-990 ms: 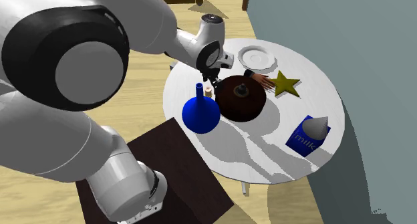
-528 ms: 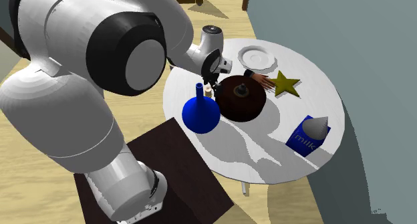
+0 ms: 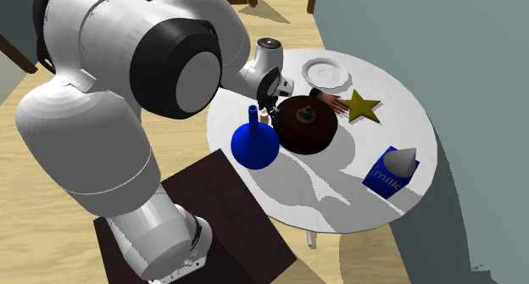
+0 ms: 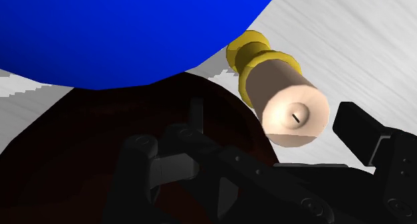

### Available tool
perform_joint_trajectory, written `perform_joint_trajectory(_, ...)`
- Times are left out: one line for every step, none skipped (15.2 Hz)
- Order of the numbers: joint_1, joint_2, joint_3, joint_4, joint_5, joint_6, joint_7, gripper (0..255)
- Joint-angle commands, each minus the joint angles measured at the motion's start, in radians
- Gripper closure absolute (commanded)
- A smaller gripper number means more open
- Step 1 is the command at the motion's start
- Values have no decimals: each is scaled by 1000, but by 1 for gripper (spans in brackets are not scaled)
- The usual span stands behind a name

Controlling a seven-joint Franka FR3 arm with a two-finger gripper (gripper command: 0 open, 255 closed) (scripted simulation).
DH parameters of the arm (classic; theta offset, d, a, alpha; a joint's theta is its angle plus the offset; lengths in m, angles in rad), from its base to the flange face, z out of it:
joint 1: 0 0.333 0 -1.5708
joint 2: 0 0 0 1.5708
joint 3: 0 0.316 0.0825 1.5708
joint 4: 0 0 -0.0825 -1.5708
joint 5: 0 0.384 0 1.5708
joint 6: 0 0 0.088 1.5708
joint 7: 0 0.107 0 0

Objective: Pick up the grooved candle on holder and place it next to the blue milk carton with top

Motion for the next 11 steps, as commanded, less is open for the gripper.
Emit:
perform_joint_trajectory(0, 0, 0, 0, 0, 0, 0, 0)
perform_joint_trajectory(0, 0, 0, 0, 0, 0, 0, 0)
perform_joint_trajectory(0, 0, 0, 0, 0, 0, 0, 0)
perform_joint_trajectory(0, 0, 0, 0, 0, 0, 0, 255)
perform_joint_trajectory(0, 0, 0, 0, 0, 0, 0, 255)
perform_joint_trajectory(0, 0, 0, 0, 0, 0, 0, 255)
perform_joint_trajectory(0, 0, 0, 0, 0, 0, 0, 255)
perform_joint_trajectory(0, 0, 0, 0, 0, 0, 0, 255)
perform_joint_trajectory(0, 0, 0, -1, 0, 0, 0, 255)
perform_joint_trajectory(0, 0, 0, 0, 0, 0, 0, 255)
perform_joint_trajectory(0, 0, 0, 0, 0, 0, 0, 255)
